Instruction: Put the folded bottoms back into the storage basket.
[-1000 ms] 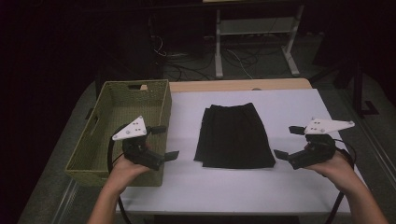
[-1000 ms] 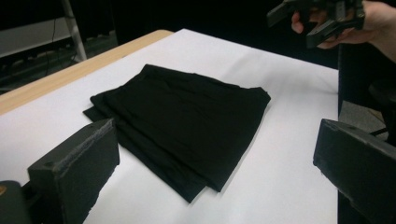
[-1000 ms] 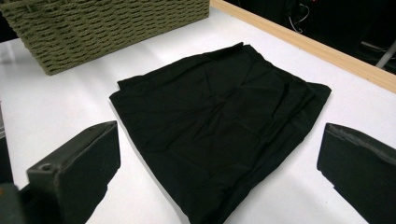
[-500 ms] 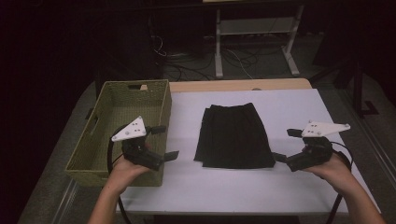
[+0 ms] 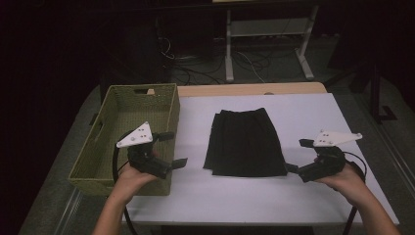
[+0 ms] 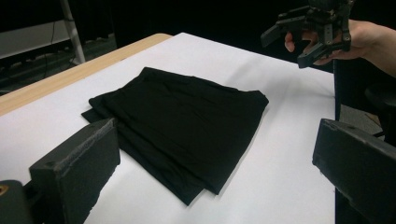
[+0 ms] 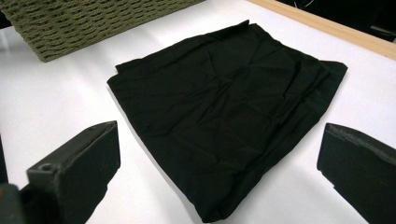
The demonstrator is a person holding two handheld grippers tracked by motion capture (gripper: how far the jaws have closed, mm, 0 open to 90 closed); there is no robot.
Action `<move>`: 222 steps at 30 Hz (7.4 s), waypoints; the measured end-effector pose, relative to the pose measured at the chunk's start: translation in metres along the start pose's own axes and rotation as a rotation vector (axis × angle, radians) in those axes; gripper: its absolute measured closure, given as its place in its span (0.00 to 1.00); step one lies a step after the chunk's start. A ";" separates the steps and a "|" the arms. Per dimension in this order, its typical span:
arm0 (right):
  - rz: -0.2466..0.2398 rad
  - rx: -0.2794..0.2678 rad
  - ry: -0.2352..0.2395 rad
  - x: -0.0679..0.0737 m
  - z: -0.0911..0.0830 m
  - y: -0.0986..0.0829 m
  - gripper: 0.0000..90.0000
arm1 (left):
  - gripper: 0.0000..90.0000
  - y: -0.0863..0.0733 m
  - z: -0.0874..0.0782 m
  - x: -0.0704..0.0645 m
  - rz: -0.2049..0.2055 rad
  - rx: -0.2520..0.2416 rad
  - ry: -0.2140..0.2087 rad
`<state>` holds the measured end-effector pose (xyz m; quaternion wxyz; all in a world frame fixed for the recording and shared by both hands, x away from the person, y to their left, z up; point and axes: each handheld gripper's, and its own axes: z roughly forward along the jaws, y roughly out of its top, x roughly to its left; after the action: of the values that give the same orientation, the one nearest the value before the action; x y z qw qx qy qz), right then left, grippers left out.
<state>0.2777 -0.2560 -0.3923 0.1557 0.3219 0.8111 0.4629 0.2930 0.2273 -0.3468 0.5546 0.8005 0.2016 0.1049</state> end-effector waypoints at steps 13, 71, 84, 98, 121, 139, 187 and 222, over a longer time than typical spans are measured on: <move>0.012 0.026 0.013 0.001 0.008 -0.010 0.00 | 0.01 0.000 0.000 0.000 -0.003 -0.002 -0.001; 0.025 0.247 -0.025 -0.007 0.079 -0.042 0.08 | 0.01 0.000 0.001 0.001 -0.007 0.004 -0.001; 0.006 0.240 -0.053 -0.007 0.077 -0.043 0.37 | 0.01 0.000 0.001 0.001 -0.009 0.004 -0.001; 0.005 0.233 -0.032 -0.009 0.074 -0.041 0.83 | 0.01 0.000 0.001 0.001 -0.012 0.004 -0.002; -0.046 0.245 0.046 -0.003 0.067 -0.036 0.95 | 0.01 0.000 0.001 0.001 -0.012 0.006 0.000; -0.078 0.277 0.094 0.018 0.045 -0.045 0.95 | 0.01 0.001 0.002 0.001 -0.017 0.015 0.000; 0.020 0.230 -0.011 0.020 0.018 -0.070 0.05 | 0.01 0.022 0.026 -0.013 -0.056 0.012 0.010; 0.011 0.207 0.005 0.019 0.019 -0.071 0.02 | 0.01 0.008 0.085 -0.035 -0.052 0.067 -0.076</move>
<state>0.2468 -0.2569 -0.4615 0.1170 0.3397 0.8531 0.3783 0.2961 0.1376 -0.3677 0.5371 0.8166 0.2044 0.0533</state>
